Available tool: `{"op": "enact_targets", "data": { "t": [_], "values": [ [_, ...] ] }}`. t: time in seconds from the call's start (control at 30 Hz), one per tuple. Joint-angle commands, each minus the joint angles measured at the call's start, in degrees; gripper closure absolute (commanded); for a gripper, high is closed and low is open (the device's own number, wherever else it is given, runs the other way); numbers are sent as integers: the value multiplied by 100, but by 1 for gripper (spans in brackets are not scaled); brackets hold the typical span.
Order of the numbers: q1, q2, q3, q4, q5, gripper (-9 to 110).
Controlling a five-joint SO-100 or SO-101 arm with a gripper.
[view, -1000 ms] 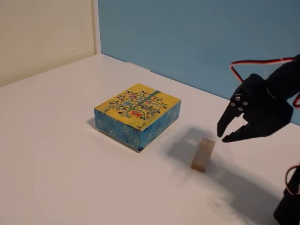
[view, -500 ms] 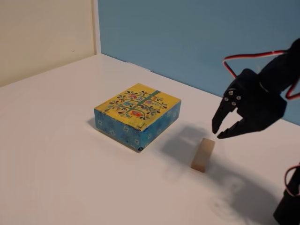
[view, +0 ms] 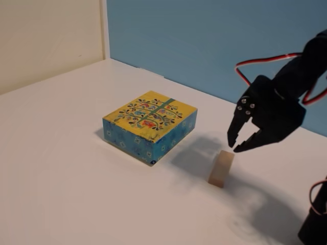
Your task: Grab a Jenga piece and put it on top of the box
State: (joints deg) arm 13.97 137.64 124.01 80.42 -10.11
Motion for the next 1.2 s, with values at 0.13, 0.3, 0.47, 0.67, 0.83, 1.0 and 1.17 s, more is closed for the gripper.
{"op": "enact_targets", "data": {
  "t": [0.13,0.3,0.47,0.67,0.83,1.0,1.17],
  "values": [
    [-79,-141,-264,0,9,102],
    [-97,-237,-264,-44,-9,102],
    [-141,-448,-211,-149,-26,101],
    [-193,-580,-264,-167,-18,101],
    [-237,-765,-272,-272,0,101],
    [-255,-729,-229,-308,53,92],
    [-255,-694,-193,-325,26,88]
  ]
}}
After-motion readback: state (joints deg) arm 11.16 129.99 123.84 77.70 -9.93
